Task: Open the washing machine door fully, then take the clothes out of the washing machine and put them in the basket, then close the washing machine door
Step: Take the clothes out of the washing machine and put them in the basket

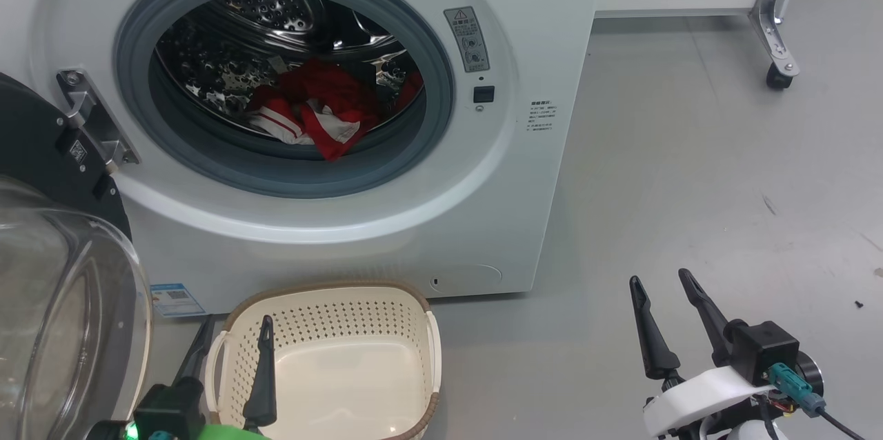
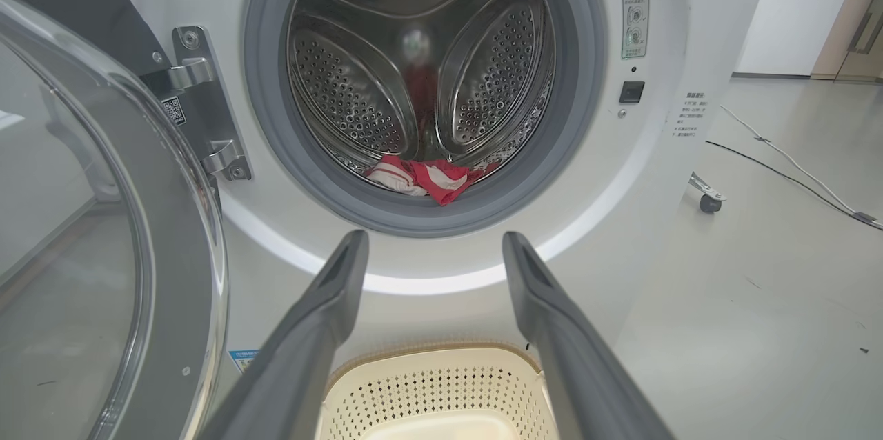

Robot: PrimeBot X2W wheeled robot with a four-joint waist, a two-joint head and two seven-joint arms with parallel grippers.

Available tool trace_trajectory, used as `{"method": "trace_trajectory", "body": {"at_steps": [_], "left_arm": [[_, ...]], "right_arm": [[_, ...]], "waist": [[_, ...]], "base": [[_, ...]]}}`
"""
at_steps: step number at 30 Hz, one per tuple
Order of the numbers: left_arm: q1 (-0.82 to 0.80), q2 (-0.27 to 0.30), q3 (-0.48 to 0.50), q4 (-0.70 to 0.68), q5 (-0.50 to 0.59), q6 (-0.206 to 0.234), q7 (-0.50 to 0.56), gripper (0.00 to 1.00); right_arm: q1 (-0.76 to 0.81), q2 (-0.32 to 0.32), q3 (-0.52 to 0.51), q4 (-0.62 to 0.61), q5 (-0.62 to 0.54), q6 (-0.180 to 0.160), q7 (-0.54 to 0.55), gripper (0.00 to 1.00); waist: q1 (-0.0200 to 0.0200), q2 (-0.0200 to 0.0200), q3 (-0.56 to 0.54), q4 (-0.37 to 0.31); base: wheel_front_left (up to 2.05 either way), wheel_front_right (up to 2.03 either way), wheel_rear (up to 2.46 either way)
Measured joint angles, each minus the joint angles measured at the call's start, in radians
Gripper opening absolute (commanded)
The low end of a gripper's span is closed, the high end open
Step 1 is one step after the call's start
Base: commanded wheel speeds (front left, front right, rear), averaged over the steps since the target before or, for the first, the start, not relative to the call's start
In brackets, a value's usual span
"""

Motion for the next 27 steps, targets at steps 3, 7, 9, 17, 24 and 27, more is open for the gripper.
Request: {"method": "trace_trajectory", "body": {"at_steps": [3,7,9,17,24,27], "left_arm": [[0.000,-0.001,0.000,0.000,0.000,0.000,0.000,1.00],[0.000,-0.002,0.000,0.001,0.000,0.001,0.000,1.00],[0.000,-0.003,-0.001,0.001,0.000,0.001,0.000,1.00],[0.001,-0.003,-0.004,0.003,0.000,0.001,0.000,1.00],[0.001,-0.003,-0.005,0.004,0.000,0.001,0.009,1.00],[0.001,-0.003,-0.010,0.004,0.000,0.001,0.010,1.00]], "right_arm": [[0.000,0.000,0.001,0.001,0.000,0.000,0.000,1.00],[0.000,0.000,0.002,0.002,0.000,0.000,0.000,1.00],[0.000,0.000,0.002,0.002,0.000,0.000,0.000,1.00],[0.000,0.000,0.003,0.002,0.000,0.000,0.000,1.00],[0.000,0.000,0.010,-0.001,0.000,0.000,0.000,1.00],[0.000,0.000,0.010,-0.006,0.000,0.000,0.000,1.00]], "waist": [[0.0000,0.0000,0.000,0.001],[0.0000,0.0000,-0.001,0.003],[0.0000,0.0000,-0.002,0.003],[0.0000,0.0000,-0.001,0.002],[0.0000,0.0000,0.015,-0.001],[0.0000,0.0000,0.024,-0.003]], "base": [[0.07,-0.07,0.00],[0.00,0.00,0.00],[0.00,0.00,0.00],[0.00,0.00,0.00],[0.00,0.00,0.00],[0.00,0.00,0.00]]}}
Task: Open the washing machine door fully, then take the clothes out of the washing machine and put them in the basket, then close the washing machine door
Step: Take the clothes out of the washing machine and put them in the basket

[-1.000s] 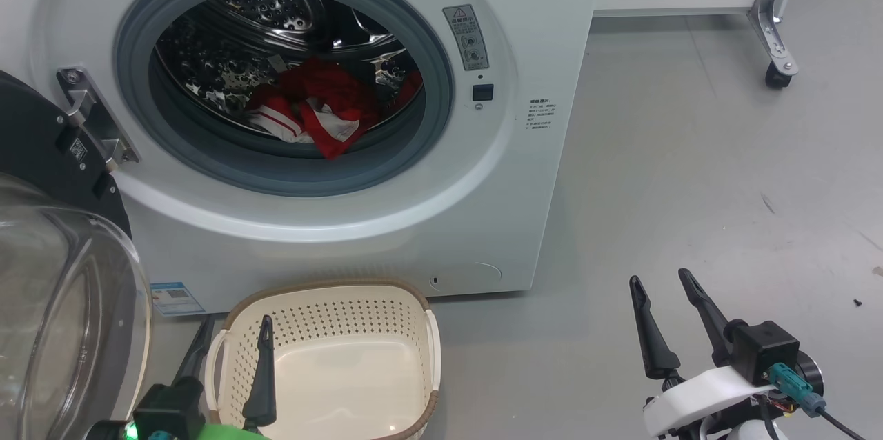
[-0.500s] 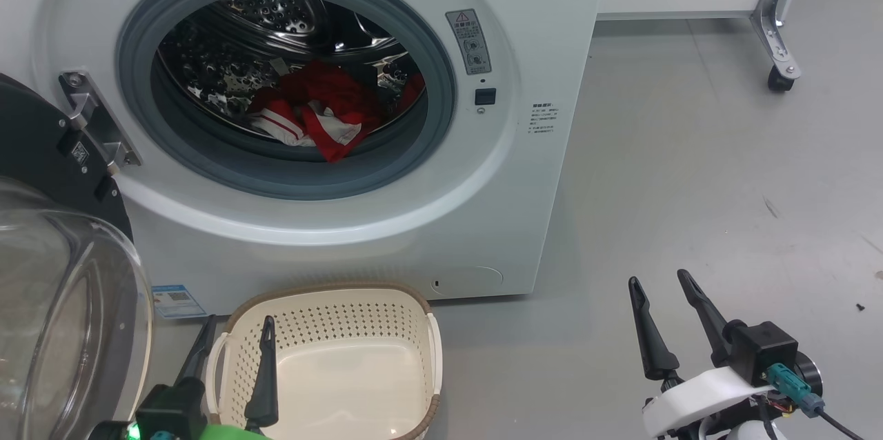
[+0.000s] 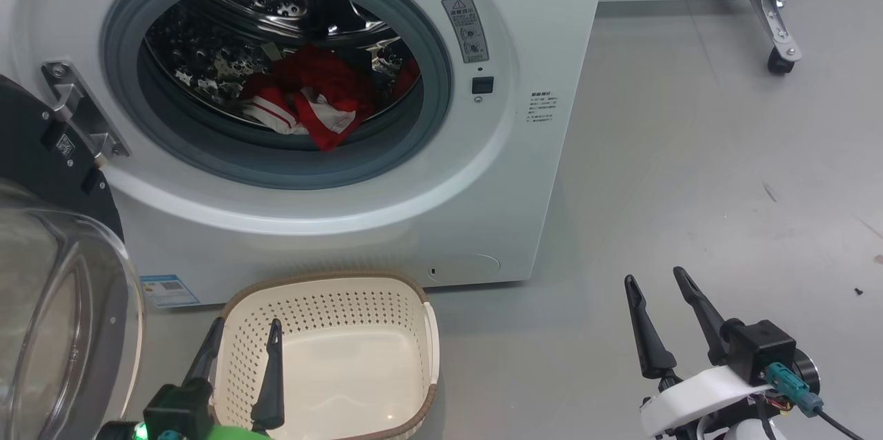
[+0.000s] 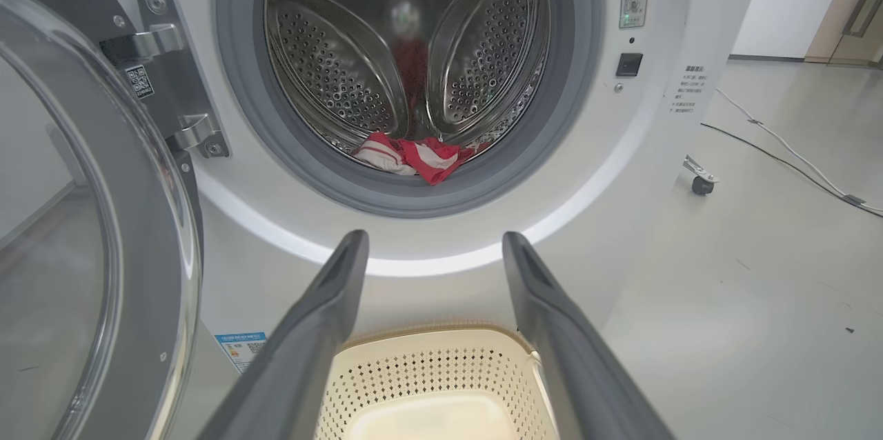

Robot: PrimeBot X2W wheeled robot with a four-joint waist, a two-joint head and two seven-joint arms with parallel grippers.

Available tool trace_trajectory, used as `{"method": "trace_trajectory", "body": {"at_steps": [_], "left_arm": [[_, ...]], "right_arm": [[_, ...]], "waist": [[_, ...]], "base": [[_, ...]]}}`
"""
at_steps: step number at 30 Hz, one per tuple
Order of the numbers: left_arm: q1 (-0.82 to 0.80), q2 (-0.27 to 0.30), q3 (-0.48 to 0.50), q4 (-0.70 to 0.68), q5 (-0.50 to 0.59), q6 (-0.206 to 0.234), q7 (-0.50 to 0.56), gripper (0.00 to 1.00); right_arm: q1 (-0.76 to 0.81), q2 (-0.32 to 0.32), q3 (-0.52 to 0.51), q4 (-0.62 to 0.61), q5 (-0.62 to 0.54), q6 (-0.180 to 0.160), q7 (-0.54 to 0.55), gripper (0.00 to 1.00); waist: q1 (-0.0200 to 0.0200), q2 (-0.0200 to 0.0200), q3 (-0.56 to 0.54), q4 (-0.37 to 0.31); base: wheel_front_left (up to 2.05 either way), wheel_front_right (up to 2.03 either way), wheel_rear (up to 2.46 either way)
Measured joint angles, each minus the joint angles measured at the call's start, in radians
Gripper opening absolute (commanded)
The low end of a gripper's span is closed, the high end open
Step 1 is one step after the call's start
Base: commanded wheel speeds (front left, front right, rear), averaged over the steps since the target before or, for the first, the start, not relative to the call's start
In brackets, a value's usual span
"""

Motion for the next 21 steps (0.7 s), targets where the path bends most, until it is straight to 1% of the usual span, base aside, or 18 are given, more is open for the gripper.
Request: {"method": "trace_trajectory", "body": {"at_steps": [5,8,14,18,21], "left_arm": [[-0.005,-0.001,-0.014,0.001,-0.003,-0.007,0.009,1.00],[-0.024,-0.002,-0.022,0.006,-0.003,-0.021,0.018,1.00],[-0.117,-0.006,-0.027,0.026,-0.045,-0.052,0.039,1.00],[-0.184,-0.007,-0.027,0.056,-0.063,-0.074,0.070,1.00],[-0.240,-0.007,-0.026,0.091,-0.088,-0.095,0.112,1.00]], "right_arm": [[-0.003,0.000,0.000,-0.015,-0.008,0.000,0.000,1.00],[-0.012,0.000,-0.001,-0.031,-0.011,0.000,0.000,1.00],[-0.047,0.000,0.004,-0.061,-0.019,0.000,0.000,1.00],[-0.071,0.000,0.011,-0.079,-0.019,0.000,0.000,1.00],[-0.093,0.000,0.020,-0.095,-0.018,0.000,0.000,1.00]], "waist": [[0.0000,0.0000,0.035,-0.006],[0.0000,0.0000,0.063,-0.010],[0.0000,0.0000,0.134,-0.021],[0.0000,0.0000,0.186,-0.031],[0.0000,0.0000,0.227,-0.039]], "base": [[0.00,0.00,0.00],[0.00,0.00,0.00],[0.00,0.00,0.00],[0.00,0.00,0.00],[0.00,0.00,0.00]]}}
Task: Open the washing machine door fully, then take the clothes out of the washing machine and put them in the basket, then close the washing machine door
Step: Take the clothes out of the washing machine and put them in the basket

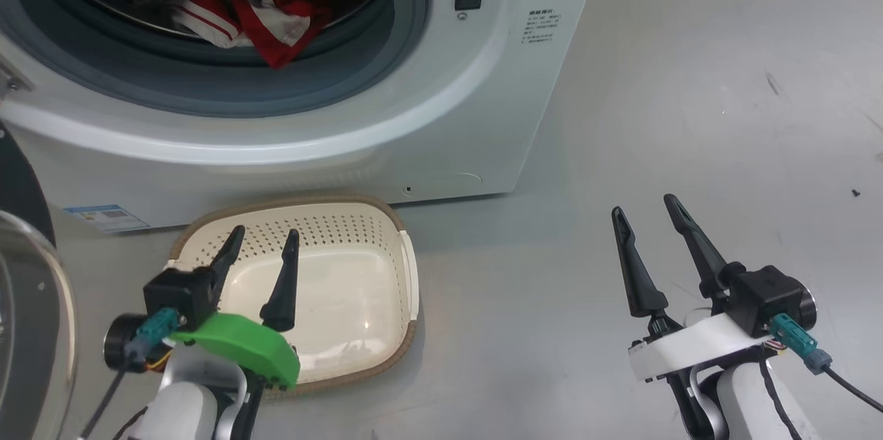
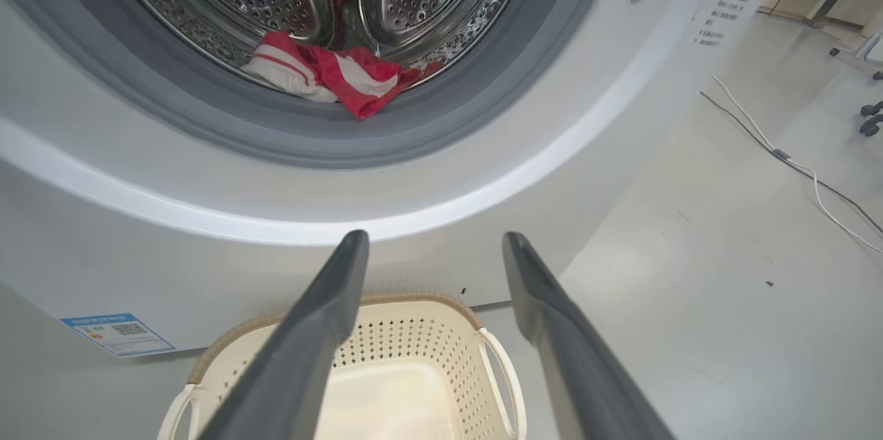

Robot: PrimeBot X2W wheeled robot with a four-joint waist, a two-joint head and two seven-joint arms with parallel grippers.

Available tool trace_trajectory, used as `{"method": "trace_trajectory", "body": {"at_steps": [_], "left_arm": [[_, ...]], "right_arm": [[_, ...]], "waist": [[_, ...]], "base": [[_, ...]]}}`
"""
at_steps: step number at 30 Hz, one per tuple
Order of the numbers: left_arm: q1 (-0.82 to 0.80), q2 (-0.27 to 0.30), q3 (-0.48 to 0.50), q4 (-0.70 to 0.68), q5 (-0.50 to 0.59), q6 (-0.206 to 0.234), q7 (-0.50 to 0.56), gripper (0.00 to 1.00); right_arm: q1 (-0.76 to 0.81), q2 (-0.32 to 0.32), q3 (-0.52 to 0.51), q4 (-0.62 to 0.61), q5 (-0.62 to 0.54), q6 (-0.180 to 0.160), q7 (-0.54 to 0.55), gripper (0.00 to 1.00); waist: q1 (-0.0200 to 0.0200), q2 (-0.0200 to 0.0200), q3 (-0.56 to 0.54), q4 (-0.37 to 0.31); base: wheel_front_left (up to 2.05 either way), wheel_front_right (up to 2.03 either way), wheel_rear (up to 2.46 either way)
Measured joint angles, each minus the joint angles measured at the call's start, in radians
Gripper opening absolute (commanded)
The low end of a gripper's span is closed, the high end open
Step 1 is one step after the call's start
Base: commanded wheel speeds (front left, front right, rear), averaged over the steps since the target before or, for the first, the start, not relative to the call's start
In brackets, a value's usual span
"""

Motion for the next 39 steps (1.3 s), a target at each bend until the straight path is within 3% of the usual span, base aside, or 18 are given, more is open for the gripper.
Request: {"method": "trace_trajectory", "body": {"at_steps": [6,22,39], "left_arm": [[-0.127,0.013,0.013,0.054,-0.046,-0.038,0.103,1.00],[-0.538,0.150,0.071,0.079,-0.066,-0.083,0.263,1.00],[-0.800,0.298,0.108,0.199,-0.055,-0.102,0.370,1.00]], "right_arm": [[-0.044,-0.001,0.029,-0.030,0.020,0.000,0.000,1.00],[-0.174,-0.002,0.095,-0.080,0.081,-0.018,0.000,1.00],[-0.214,-0.002,0.186,-0.076,0.170,-0.044,0.000,1.00]], "waist": [[0.0000,0.0000,0.082,-0.022],[0.0001,0.0000,0.295,-0.109],[0.0000,0.0000,0.384,-0.240]], "base": [[0.00,0.00,0.00],[0.00,0.00,0.00],[0.00,0.00,0.00]]}}
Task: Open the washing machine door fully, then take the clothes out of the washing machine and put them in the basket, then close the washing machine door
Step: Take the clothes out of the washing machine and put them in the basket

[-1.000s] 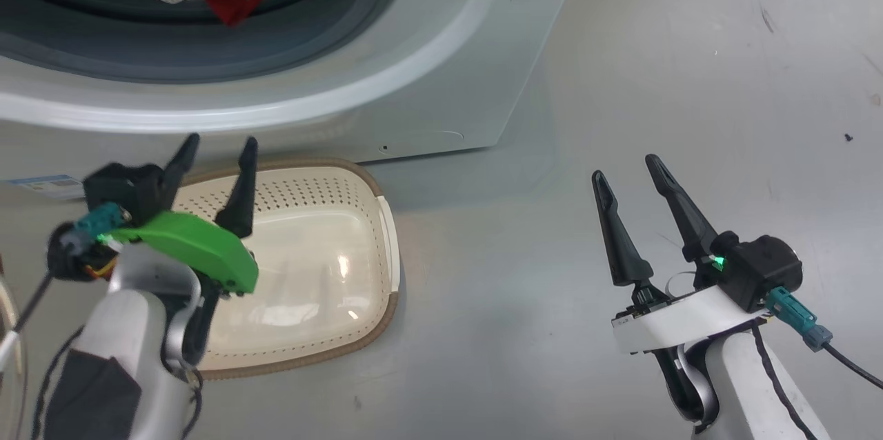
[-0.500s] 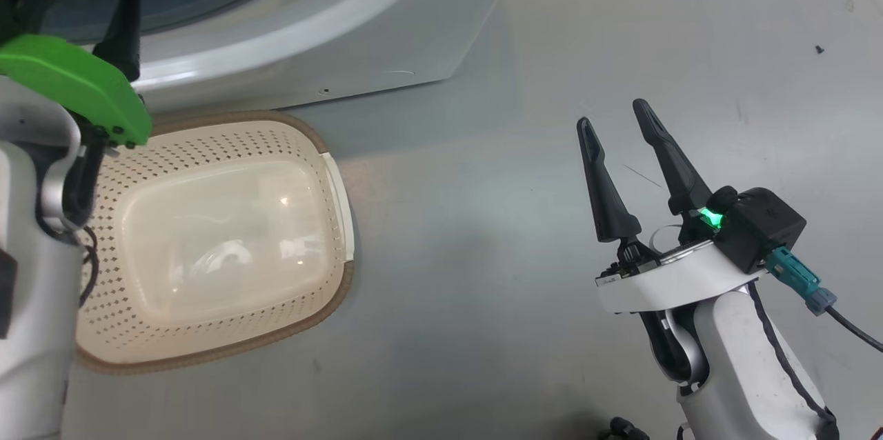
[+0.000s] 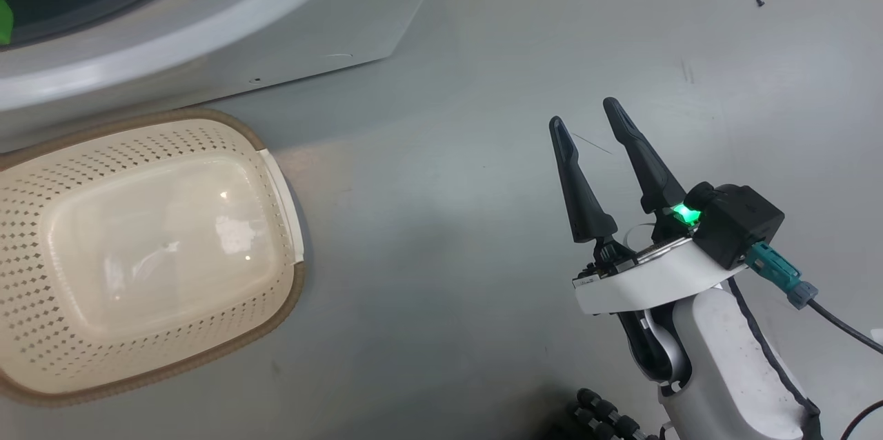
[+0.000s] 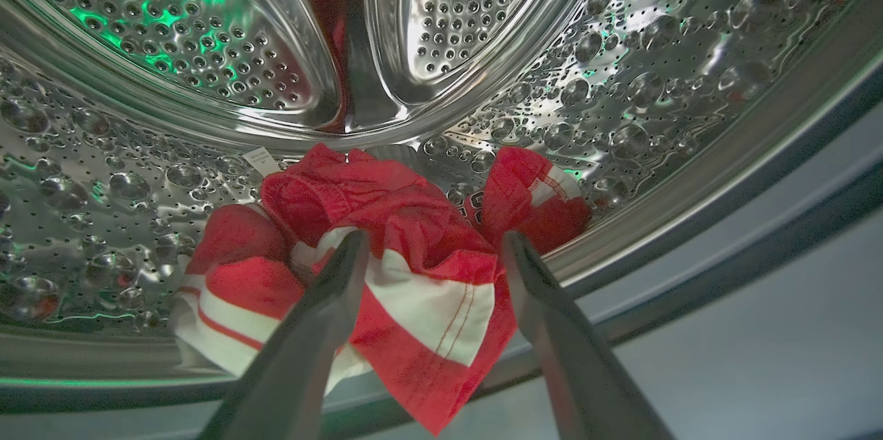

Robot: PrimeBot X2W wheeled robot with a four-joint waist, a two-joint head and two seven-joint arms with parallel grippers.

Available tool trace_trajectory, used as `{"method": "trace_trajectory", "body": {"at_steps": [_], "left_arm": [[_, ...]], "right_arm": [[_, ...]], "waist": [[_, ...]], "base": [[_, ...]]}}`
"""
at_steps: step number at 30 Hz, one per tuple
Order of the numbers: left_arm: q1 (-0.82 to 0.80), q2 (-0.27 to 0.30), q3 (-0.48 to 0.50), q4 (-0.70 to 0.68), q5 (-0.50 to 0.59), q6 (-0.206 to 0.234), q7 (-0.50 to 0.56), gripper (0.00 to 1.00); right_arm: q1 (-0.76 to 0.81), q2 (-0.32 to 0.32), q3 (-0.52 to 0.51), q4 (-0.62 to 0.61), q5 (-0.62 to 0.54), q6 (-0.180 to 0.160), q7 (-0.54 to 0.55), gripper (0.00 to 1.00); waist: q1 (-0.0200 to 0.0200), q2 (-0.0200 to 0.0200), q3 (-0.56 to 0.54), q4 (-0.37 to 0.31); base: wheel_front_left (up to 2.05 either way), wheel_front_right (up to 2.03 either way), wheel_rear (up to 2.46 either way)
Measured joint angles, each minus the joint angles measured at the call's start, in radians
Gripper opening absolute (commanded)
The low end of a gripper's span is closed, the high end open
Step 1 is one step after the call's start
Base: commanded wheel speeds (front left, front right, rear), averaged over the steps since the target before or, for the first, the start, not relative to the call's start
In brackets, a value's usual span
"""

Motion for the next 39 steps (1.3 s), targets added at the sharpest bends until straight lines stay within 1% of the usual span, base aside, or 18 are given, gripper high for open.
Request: {"method": "trace_trajectory", "body": {"at_steps": [4,6,14,22,24,26,30,31,33,35,39], "left_arm": [[-0.059,0.008,-0.002,0.023,0.000,-0.002,0.028,1.00],[-0.090,0.008,-0.010,0.030,0.000,-0.003,0.043,1.00],[-0.163,0.020,-0.022,0.109,0.000,-0.004,0.096,1.00],[-0.212,0.042,-0.028,0.206,0.000,-0.002,0.202,1.00],[-0.219,0.044,-0.027,0.217,0.000,-0.001,0.213,1.00],[-0.231,0.045,-0.024,0.243,0.000,0.008,0.249,1.00],[-0.235,0.045,-0.022,0.271,-0.001,0.017,0.285,1.00],[-0.236,0.045,-0.020,0.277,-0.001,0.017,0.292,0.89],[-0.245,0.044,-0.017,0.287,-0.006,0.024,0.311,0.46],[-0.253,0.043,-0.014,0.296,-0.019,0.024,0.323,0.00],[-0.260,0.040,-0.013,0.305,-0.027,0.024,0.335,0.00]], "right_arm": [[-0.009,0.000,0.007,-0.003,0.012,-0.008,0.000,1.00],[-0.012,0.000,0.002,-0.007,0.014,-0.017,0.000,1.00],[-0.042,0.000,0.009,-0.006,0.015,-0.017,0.000,1.00],[-0.048,0.000,0.028,-0.003,0.015,-0.017,0.000,1.00],[-0.049,0.000,0.028,-0.003,0.015,-0.017,0.000,1.00],[-0.051,0.000,0.030,-0.002,0.016,-0.018,0.000,1.00],[-0.052,0.000,0.030,0.000,0.017,-0.018,0.000,1.00],[-0.052,0.000,0.030,0.000,0.017,-0.018,0.000,1.00],[-0.054,0.000,0.030,0.000,0.018,-0.020,0.000,1.00],[-0.060,0.000,0.030,0.001,0.021,-0.026,0.000,1.00],[-0.066,0.000,0.030,0.001,0.023,-0.026,0.000,1.00]], "waist": [[0.0001,0.0000,0.018,-0.019],[0.0000,0.0000,0.030,-0.024],[0.0000,0.0000,0.064,-0.036],[0.0000,0.0000,0.072,-0.043],[0.0000,0.0000,0.073,-0.044],[0.0000,0.0000,0.074,-0.047],[0.0000,0.0000,0.075,-0.050],[0.0000,0.0000,0.075,-0.051],[0.0000,0.0000,0.076,-0.053],[0.0000,0.0000,0.077,-0.054],[0.0000,0.0000,0.079,-0.054]], "base": [[0.00,0.00,0.00],[0.00,0.00,0.00],[0.00,0.00,0.00],[0.00,0.00,0.00],[0.00,0.00,0.00],[0.00,0.00,0.00],[0.00,0.00,0.00],[0.00,0.00,0.00],[0.00,0.00,0.00],[0.00,0.00,0.00],[0.00,0.00,0.00]]}}
